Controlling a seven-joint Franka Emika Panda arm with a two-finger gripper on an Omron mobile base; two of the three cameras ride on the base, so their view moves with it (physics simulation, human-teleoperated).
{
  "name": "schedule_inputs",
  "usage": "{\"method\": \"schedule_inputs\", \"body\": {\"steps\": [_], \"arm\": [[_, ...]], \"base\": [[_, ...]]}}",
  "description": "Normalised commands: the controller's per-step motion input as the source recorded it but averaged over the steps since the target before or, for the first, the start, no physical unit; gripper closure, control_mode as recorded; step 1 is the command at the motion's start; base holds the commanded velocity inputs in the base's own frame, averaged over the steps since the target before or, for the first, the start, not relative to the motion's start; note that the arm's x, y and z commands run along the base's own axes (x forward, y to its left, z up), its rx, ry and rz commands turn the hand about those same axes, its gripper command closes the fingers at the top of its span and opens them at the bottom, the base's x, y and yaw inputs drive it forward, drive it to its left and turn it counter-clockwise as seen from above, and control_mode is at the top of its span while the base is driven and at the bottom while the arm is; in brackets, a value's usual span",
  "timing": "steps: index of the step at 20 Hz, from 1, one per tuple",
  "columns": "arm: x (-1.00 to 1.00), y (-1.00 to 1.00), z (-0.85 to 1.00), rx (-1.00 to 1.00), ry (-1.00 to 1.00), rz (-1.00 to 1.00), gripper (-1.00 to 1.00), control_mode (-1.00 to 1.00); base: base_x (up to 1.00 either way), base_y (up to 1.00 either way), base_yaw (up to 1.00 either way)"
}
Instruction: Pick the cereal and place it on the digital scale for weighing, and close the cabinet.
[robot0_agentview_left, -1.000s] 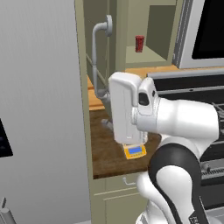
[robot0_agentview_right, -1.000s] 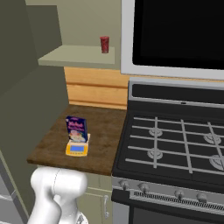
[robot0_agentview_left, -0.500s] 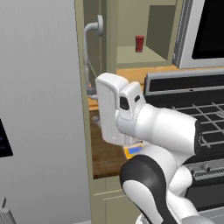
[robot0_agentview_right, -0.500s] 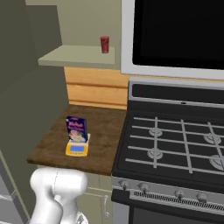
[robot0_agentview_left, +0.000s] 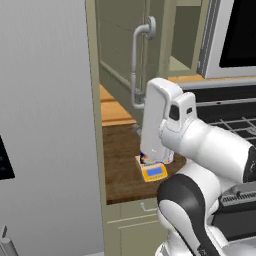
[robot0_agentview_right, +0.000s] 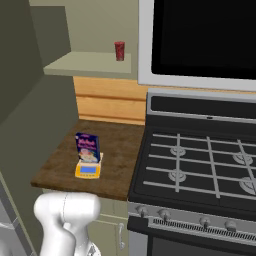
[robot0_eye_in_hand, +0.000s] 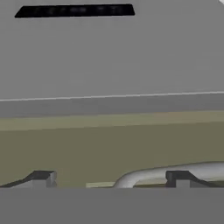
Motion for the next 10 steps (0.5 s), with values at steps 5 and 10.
{"method": "schedule_inputs", "body": {"steps": [5, 10], "arm": [[0.90, -1.00, 0.00, 0.18, 0.00, -0.09, -1.00, -1.00], [0.92, -0.99, 0.00, 0.20, 0.00, -0.04, -1.00, -1.00]], "base": [[0.00, 0.00, 0.00], [0.00, 0.00, 0.00]]}}
